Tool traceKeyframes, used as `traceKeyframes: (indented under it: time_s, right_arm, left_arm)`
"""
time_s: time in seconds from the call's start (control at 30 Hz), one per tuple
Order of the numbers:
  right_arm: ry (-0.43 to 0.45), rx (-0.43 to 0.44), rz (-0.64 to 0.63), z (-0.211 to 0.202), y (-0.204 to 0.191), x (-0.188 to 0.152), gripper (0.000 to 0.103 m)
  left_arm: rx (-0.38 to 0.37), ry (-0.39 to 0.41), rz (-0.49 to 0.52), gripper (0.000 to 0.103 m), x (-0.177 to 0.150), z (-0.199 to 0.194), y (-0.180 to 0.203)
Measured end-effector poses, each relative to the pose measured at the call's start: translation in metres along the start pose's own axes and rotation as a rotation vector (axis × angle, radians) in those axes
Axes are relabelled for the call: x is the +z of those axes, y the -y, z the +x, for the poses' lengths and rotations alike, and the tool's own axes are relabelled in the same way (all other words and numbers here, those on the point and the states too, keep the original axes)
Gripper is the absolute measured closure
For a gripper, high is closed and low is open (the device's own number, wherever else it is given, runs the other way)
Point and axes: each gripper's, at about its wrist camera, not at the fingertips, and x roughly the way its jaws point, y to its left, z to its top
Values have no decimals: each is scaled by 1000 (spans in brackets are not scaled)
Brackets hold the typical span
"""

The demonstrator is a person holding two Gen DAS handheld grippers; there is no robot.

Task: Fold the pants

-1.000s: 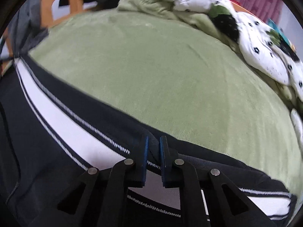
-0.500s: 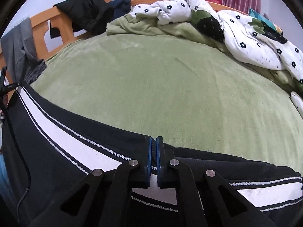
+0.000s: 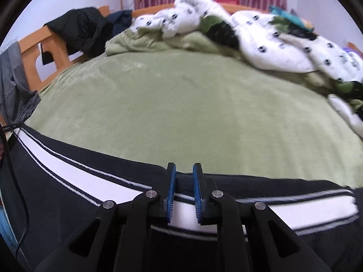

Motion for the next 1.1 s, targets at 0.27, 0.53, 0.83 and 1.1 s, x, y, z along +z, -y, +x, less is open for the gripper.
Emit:
traceKeyframes:
  time_s: [0.27,0.53,0.83,1.1]
  right_arm:
    - [-75,-111,-64,35,-4,-3,89]
    - [-38,-122,4,32,10,-17,67]
    - [-18,-170,226,-12,9,-16,65]
    - [131,-284,297,-130,-30,-75,57]
  left_arm:
    - [-63,-16,46,45,-41,-31,31]
    - [-98,-5,26,45,-61,-59,42]
    - [-229,-14,-4,45,-104,-104,55]
    - [-330,-79,-67,46,-172,-133,48]
